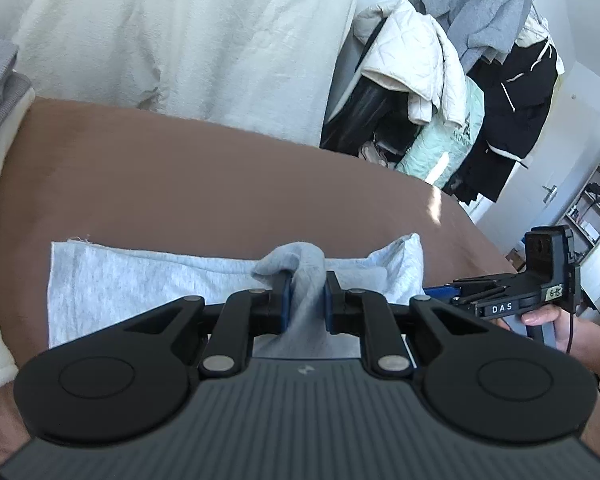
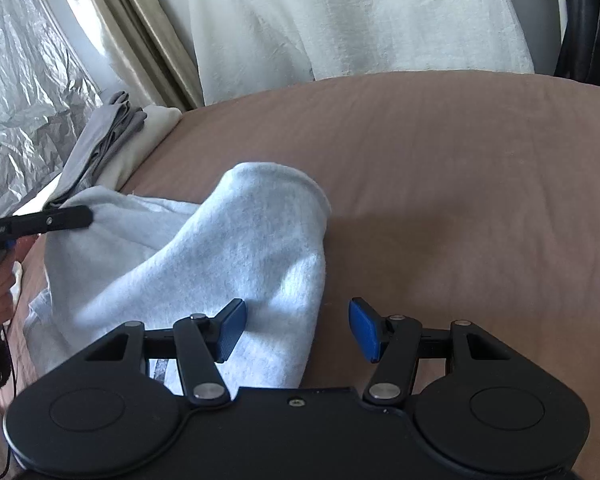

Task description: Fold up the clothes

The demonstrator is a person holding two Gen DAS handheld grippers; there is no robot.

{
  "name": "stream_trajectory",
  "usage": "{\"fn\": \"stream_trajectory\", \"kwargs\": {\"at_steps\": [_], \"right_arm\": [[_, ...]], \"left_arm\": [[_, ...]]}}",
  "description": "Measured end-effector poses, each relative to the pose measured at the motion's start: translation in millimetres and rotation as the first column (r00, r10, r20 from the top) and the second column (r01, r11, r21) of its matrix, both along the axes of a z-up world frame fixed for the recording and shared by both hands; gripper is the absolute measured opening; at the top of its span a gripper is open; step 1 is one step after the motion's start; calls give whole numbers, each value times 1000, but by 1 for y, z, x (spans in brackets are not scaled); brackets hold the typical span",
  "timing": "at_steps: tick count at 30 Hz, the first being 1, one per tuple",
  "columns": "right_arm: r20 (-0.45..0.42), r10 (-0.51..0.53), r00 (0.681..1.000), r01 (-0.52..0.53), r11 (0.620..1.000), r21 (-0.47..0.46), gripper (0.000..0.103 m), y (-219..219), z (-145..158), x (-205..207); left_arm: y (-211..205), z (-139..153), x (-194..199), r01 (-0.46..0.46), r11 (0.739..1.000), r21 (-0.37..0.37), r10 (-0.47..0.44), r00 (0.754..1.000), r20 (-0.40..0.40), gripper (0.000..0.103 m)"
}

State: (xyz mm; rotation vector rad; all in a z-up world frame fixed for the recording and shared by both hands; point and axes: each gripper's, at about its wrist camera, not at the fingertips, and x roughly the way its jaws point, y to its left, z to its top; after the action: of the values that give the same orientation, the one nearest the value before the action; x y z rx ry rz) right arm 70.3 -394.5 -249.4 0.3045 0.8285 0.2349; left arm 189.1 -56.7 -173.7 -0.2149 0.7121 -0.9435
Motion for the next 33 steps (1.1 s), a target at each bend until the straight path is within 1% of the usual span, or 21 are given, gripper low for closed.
{"fn": "stream_trajectory", "kwargs": {"at_steps": [5, 8, 10, 11, 12, 14, 15, 16, 17, 19, 20, 21, 23, 24, 26, 27, 28, 29, 31, 32, 33], "right_arm": [[25, -18, 1000, 18, 1000, -7, 63, -8, 9, 3], [21, -28, 999, 28, 999, -21, 63, -7, 7, 8], [20, -45, 999, 46, 999, -19, 63, -6, 3, 12], [19, -54, 998, 54, 998, -19, 63, -5, 2, 14], [18, -60, 998, 60, 998, -19, 63, -3, 0, 16], [14, -56, 998, 56, 998, -29, 64, 3, -3, 20], [9, -50, 999, 51, 998, -47, 64, 8, -4, 22], [5, -45, 999, 45, 997, -64, 64, 12, -5, 24], [3, -38, 999, 38, 996, -81, 64, 16, -4, 25], [14, -20, 1000, 21, 996, -86, 64, 19, 0, 26], [21, -15, 1000, 16, 997, -70, 64, 18, 3, 26], [28, -12, 1000, 13, 999, -47, 64, 16, 6, 25], [31, -29, 999, 31, 998, -47, 65, 15, 4, 31], [30, -42, 999, 44, 998, -55, 65, 15, 2, 35], [30, -67, 997, 69, 995, -70, 65, 15, -3, 42], [30, -80, 996, 82, 994, -77, 61, 15, -5, 46], [30, -92, 995, 95, 992, -85, 53, 15, -7, 50], [30, -105, 994, 107, 990, -92, 39, 15, -9, 53], [31, -130, 991, 133, 985, -107, 38, 15, -13, 61], [31, -142, 989, 145, 983, -115, 39, 15, -15, 65], [38, -157, 987, 160, 980, -116, 45, 16, -14, 63]], "left_arm": [[11, 14, -6, -25, 998, -52, 28, 997, 66, 14], [16, 12, -1, -66, 997, -46, 69, 996, 58, 14], [18, 0, 9, -120, 993, -20, 121, 992, 39, 14], [18, -10, 17, -150, 989, 11, 150, 989, 8, 14], [16, -23, 28, -176, 983, 59, 179, 983, -43, 15], [14, -49, 48, -210, 967, 147, 231, 962, -146, 18], [15, -59, 54, -223, 964, 148, 249, 949, -195, 20], [19, -63, 57, -249, 962, 114, 270, 933, -237, 20], [22, -61, 58, -263, 960, 92, 278, 927, -251, 20], [26, -51, 56, -268, 960, 85, 280, 934, -220, 19], [27, -46, 54, -272, 958, 87, 284, 940, -191, 15], [30, -40, 52, -274, 958, 83, 284, 946, -158, 7], [37, -30, 48, -253, 966, 56, 258, 959, -116, 4], [36, -26, 46, -227, 972, 64, 232, 969, -87, 3], [32, -19, 38, -207, 971, 122, 208, 978, -1, 3], [31, -18, 37, -209, 968, 141, 211, 977, 4, 4], [31, -18, 38, -215, 965, 147, 219, 976, -11, 4], [33, -17, 37, -226, 963, 149, 232, 972, -24, 4], [35, -14, 36, -261, 949, 175, 268, 963, -17, 4], [36, -11, 34, -290, 935, 206, 293, 956, 17, 4], [39, -7, 31, -313, 922, 230, 311, 949, 46, 5]]}}
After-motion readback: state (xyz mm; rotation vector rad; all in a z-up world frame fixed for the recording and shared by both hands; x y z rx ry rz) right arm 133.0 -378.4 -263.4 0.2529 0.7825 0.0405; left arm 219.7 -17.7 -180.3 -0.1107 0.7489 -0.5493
